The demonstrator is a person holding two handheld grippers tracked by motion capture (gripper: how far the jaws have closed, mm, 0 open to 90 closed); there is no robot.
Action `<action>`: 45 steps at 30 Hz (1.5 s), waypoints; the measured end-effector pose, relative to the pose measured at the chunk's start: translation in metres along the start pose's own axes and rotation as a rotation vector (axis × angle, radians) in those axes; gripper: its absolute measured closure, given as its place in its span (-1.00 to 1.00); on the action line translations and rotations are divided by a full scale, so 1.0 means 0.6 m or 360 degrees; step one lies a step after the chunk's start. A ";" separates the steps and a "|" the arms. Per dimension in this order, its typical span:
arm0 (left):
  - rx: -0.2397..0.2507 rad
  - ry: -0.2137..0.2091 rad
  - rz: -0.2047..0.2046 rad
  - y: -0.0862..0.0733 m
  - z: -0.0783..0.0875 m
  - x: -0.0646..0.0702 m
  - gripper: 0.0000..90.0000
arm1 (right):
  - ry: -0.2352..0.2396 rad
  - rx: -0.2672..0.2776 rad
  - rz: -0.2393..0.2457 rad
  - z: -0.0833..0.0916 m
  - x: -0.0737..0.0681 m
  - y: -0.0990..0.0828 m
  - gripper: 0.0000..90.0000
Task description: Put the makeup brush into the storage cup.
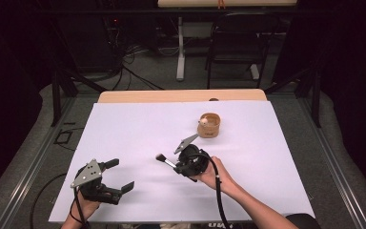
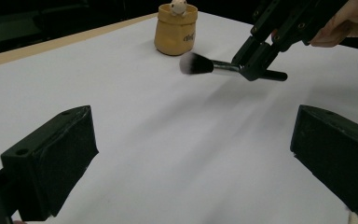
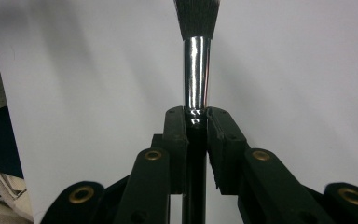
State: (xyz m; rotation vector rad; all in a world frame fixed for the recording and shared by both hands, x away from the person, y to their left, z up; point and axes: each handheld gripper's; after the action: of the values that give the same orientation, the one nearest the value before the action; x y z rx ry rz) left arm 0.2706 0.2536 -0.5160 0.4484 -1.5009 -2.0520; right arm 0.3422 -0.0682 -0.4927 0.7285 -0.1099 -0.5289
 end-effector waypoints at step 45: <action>-0.0011 0.0007 -0.0005 0.000 0.000 0.001 -1.00 | -0.0298 0.0478 -0.0180 0.137 0.075 -0.078 0.73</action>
State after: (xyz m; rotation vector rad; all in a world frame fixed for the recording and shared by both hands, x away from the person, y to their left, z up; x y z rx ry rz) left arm 0.2702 0.2529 -0.5159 0.4528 -1.4908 -2.0568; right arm 0.3386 -0.1692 -0.4660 0.9811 -0.3296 -0.6976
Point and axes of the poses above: each handheld gripper's, and its own axes: z roughly backward along the jaws, y roughly out of its top, x roughly to its right, and after that the axes turned 3 degrees about x, right-handed
